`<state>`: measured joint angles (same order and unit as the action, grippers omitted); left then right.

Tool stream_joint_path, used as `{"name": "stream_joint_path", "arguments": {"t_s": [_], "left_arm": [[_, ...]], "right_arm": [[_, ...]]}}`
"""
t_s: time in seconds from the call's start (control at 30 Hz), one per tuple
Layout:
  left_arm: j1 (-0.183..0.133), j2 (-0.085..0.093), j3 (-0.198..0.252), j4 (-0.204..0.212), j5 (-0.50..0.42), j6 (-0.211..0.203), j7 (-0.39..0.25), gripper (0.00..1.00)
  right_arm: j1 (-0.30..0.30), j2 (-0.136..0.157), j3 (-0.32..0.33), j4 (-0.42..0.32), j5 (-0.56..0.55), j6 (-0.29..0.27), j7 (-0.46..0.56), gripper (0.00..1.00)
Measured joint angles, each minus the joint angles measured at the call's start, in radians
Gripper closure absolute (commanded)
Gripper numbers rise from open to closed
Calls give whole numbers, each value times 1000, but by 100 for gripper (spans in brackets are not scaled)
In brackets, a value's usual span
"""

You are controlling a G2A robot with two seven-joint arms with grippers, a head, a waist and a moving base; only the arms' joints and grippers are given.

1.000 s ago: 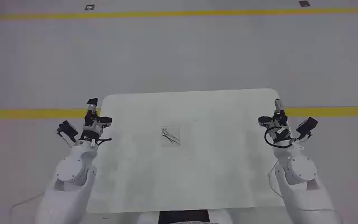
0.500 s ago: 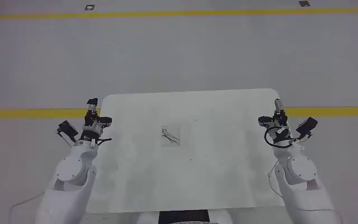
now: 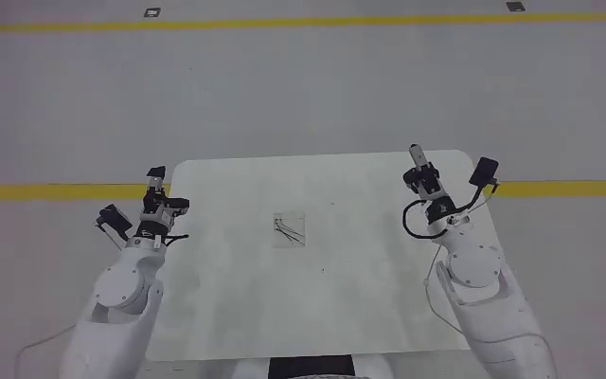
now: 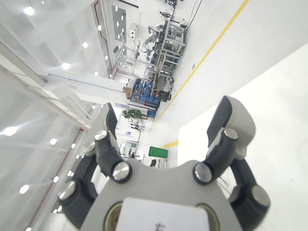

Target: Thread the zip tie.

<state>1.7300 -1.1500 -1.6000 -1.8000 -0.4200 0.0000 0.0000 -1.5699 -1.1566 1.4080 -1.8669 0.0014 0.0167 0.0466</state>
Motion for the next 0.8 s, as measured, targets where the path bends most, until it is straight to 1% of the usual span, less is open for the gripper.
{"name": "stream_joint_path", "arguments": {"t_s": [0.1,0.4,0.43,0.47,0.5,0.57,0.63,0.67,0.8], "left_arm": [[0,0,0,0,0,0,0,0],[0,0,0,0,0,0,0,0],[0,0,0,0,0,0,0,0],[0,0,0,0,0,0,0,0],[0,0,0,0,0,0,0,0],[0,0,0,0,0,0,0,0],[0,0,0,0,0,0,0,0],[0,0,0,0,0,0,0,0],[0,0,0,0,0,0,0,0]], "right_arm": [[-2,0,4,0,32,0,1,0],[4,1,-3,-7,27,-6,7,0],[23,3,-18,-23,9,-15,26,0],[66,3,-46,-40,-40,-21,72,0],[102,3,-68,-39,-86,-23,114,0],[178,0,-118,-18,-174,-21,206,0],[236,-3,-163,3,-226,-20,276,0],[274,-5,-195,19,-255,-19,320,0],[389,-15,-301,81,-347,-5,473,0]]}}
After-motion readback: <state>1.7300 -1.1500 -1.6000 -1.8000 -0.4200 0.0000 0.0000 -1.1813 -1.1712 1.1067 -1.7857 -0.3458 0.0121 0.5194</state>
